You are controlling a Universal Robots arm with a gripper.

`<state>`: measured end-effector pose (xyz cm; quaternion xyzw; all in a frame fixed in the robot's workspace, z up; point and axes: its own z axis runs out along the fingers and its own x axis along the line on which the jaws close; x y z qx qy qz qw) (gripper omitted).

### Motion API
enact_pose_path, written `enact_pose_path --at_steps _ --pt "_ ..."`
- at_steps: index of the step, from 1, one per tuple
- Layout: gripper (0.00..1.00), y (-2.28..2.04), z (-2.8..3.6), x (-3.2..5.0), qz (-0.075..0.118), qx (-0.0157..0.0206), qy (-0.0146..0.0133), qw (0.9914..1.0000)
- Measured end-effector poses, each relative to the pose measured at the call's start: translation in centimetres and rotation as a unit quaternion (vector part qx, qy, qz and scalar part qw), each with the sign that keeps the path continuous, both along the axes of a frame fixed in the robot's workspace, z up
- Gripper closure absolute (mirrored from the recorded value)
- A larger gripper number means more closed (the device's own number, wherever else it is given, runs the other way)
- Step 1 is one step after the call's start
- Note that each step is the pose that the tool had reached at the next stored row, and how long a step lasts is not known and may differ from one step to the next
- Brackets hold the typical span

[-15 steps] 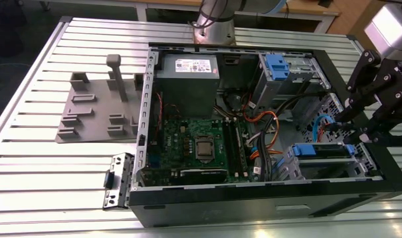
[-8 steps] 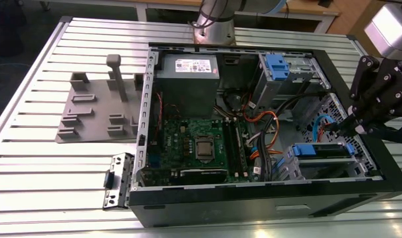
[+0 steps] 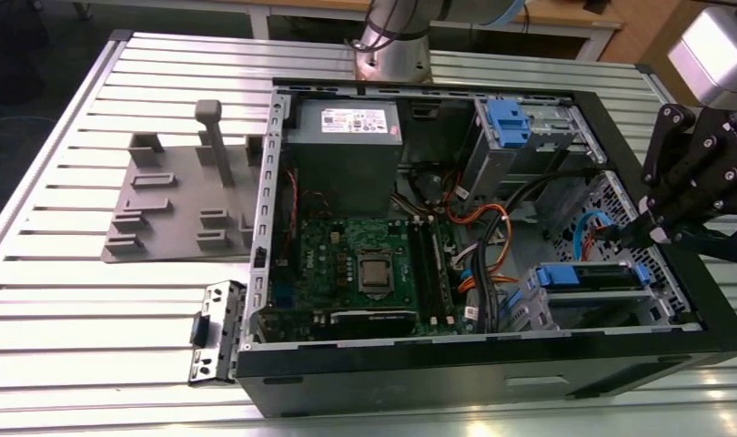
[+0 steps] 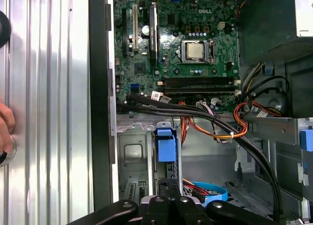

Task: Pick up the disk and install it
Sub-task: 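Insert the disk into the insertion slot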

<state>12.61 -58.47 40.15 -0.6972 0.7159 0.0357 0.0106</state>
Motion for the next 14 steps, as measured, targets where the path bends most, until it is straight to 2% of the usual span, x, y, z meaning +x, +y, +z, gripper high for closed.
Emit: enact_pose_path --at_steps 5,6,8,14 --pt "0.90 0.00 -0.01 0.00 0.000 -0.0001 0.0000 1.00000" --pt "0.90 0.00 -0.05 0.04 0.000 -0.0007 0.0000 1.00000" --pt "0.90 0.01 -0.16 0.23 0.000 -0.0040 0.0000 0.99999" --pt "0.90 0.02 -0.82 1.35 0.000 -0.0082 0.0001 0.99997"
